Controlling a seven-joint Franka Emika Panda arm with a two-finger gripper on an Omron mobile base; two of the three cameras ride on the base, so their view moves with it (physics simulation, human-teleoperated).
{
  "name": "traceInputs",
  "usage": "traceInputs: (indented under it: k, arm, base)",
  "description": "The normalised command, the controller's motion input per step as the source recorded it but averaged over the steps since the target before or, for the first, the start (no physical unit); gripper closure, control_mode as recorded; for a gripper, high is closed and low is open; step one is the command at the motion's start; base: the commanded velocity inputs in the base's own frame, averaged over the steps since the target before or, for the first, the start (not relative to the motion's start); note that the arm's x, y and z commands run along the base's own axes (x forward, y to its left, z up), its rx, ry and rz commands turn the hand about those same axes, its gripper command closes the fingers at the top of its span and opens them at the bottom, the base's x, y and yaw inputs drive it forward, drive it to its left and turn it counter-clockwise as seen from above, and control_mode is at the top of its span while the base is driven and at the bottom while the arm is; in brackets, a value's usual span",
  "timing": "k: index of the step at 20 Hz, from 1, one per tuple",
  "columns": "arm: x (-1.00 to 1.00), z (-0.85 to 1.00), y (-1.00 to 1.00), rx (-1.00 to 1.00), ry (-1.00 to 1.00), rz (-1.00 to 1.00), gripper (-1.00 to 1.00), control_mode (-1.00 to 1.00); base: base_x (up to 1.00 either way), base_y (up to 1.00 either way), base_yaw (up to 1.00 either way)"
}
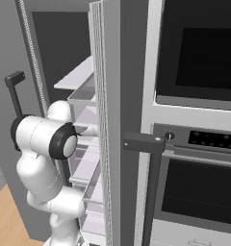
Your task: Grab a lemon wedge from the fridge and one ice cube from the ice bowl, and put them in the glass of lemonade.
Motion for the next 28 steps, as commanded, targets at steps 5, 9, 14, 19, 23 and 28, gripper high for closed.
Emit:
traceInputs:
  k: [5, 9, 14, 19, 23, 28]
  arm:
    - [0.16, 0.0, -0.08, 0.0, 0.0, 0.06, -1.0, -1.0]
    - [0.09, 0.0, 0.0, 0.0, 0.01, 0.02, -1.0, -1.0]
    - [0.0, -0.09, 0.0, 0.0, 0.01, 0.01, -1.0, -1.0]
    - [0.0, -0.37, 0.0, 0.0, 0.02, 0.02, -1.0, -1.0]
    - [0.0, -0.35, 0.14, 0.0, 0.07, 0.01, -1.0, -1.0]
    - [0.02, -0.1, 0.15, 0.0, 0.12, 0.0, -1.0, -1.0]
  base:
    - [0.0, 0.0, 0.0]
    - [0.0, 0.0, 0.0]
    - [0.0, 0.0, 0.0]
    - [0.0, 0.0, 0.0]
    - [0.0, 0.0, 0.0]
    - [0.0, 0.0, 0.0]
